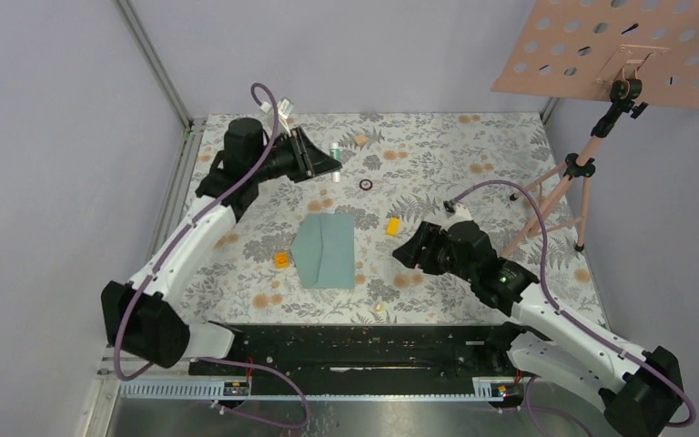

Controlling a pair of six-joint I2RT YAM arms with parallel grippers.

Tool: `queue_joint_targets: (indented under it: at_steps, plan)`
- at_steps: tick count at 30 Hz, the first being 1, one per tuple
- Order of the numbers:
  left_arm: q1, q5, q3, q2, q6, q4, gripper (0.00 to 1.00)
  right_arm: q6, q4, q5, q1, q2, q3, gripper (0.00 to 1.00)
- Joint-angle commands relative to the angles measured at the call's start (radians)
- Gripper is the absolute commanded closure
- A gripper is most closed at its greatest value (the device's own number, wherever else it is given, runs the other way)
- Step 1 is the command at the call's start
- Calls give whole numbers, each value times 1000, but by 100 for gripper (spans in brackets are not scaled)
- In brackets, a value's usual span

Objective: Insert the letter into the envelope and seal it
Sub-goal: Open the solid glue cap from the solid glue.

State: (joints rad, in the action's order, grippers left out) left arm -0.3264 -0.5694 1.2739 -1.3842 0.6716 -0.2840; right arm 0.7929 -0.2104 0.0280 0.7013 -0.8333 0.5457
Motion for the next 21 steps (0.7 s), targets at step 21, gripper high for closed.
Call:
queue_joint_targets:
  at_steps: [21]
  plan:
    - [-178, -271, -347, 61, 542, 933, 100, 287, 1107, -455, 5, -325, 134, 35]
